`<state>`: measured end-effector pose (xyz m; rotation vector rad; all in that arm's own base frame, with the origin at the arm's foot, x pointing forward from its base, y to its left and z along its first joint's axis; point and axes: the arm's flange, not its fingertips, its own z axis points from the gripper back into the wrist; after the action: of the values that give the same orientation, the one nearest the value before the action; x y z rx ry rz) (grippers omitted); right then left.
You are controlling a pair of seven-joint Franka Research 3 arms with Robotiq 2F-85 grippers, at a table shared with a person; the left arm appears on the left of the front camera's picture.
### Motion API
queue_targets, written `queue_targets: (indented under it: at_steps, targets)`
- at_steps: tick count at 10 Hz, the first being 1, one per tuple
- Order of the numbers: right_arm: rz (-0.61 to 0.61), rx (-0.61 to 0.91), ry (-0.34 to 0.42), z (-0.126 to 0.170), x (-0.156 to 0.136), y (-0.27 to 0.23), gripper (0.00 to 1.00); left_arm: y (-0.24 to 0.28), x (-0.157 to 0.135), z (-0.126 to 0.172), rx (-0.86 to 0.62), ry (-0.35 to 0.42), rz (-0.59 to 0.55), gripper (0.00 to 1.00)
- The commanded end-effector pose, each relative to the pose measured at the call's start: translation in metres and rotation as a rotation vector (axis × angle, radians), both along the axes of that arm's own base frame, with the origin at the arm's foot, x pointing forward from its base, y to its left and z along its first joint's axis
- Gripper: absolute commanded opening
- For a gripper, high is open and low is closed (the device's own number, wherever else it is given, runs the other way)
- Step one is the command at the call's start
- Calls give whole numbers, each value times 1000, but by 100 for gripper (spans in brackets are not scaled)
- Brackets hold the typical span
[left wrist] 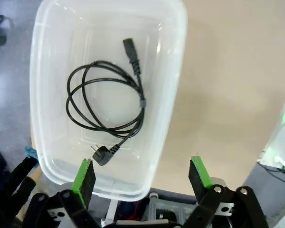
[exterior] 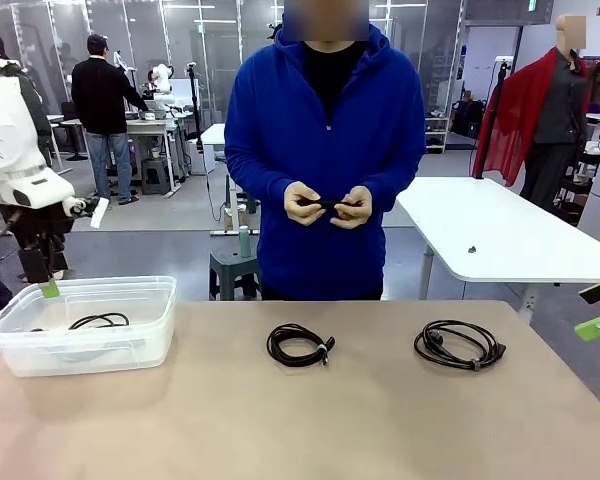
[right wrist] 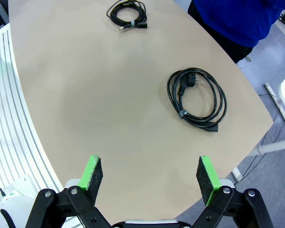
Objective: Organize and store the cables.
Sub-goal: Place the Power Cable into the Organizing box.
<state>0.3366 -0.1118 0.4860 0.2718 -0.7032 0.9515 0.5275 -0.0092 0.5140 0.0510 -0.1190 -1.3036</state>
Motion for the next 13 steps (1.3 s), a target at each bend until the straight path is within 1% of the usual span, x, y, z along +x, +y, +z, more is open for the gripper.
queue_targets:
  at_steps: [1,3,5,6,7,8,9,10,12,13]
  targets:
    - [3,9,-3,1,-1,0,100,-3,-34,2,-65,6,15,100]
    - [3,9,-3,1,-1,0,100,-6,-50,11,-104,7,33,100]
    - [3,9,-3,1,-1,0,100,-4,-76,30,-180,-18,30,100]
    - [3,9,-3,1,-1,0,100,2,-106,55,-211,-24,57,100]
    - [3,9,-3,1,-1,0,100,8,-129,74,-244,-28,124,100]
    - [3,9,-3,1,-1,0,100,21,-148,89,-261,-80,179,100]
    - [3,9,-3,1,-1,0,100,34,-162,99,-317,-77,168,100]
    - [3,9,-3,1,-1,0,100,49,-180,108,-359,-79,164,100]
    - [3,9,-3,1,-1,0,100,69,-193,109,-455,-141,184,100]
    - [3,9,-3,1,-1,0,100,76,-203,110,-489,-155,186,100]
